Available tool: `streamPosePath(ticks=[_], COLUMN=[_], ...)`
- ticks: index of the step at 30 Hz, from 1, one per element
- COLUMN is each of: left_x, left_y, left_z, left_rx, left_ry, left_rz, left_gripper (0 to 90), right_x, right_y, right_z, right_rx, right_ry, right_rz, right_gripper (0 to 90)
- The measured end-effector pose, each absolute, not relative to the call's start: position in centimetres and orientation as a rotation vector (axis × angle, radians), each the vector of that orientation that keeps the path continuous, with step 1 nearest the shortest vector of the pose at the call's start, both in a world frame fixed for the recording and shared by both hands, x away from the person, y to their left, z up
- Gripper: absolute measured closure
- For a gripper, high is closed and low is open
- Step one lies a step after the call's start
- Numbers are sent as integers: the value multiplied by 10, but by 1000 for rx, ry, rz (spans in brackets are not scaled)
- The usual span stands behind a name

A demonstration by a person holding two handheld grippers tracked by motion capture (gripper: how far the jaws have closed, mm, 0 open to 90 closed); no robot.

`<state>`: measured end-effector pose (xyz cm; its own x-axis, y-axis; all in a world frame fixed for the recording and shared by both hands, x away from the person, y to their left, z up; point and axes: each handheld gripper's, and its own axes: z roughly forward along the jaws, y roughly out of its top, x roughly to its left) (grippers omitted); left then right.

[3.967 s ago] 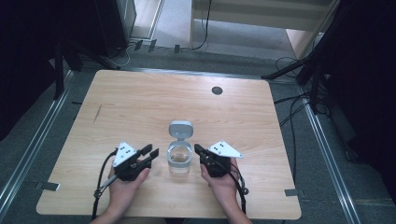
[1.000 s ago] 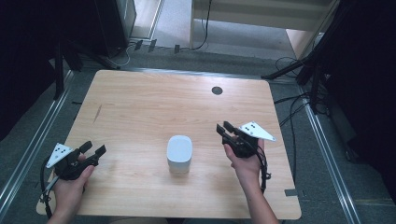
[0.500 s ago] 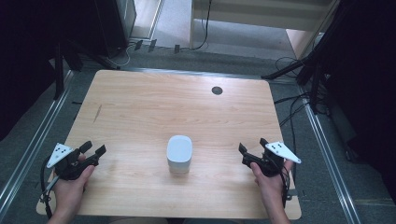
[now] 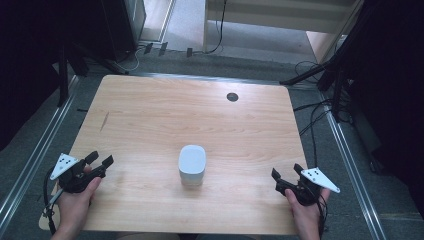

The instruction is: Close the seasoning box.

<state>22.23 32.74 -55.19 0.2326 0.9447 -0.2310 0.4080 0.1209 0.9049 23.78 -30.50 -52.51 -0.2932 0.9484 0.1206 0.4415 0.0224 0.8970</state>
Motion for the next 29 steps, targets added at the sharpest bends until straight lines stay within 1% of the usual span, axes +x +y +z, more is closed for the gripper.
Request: streamPosePath(ticks=[9, 21, 29], left_x=[223, 223, 227], left_y=[327, 329, 326], left_z=[-552, -552, -552], left_rx=[1467, 1454, 1472], left_ry=[1355, 1369, 1402], left_rz=[651, 631, 648], left_gripper=[351, 320, 304], right_x=[222, 222, 223], right_y=[-329, -329, -330], right_z=[-544, -546, -546], right_rx=[1465, 1494, 1501], right_ry=[1757, 1742, 1741], right_rz=[1181, 1217, 1214], right_gripper=[139, 139, 139])
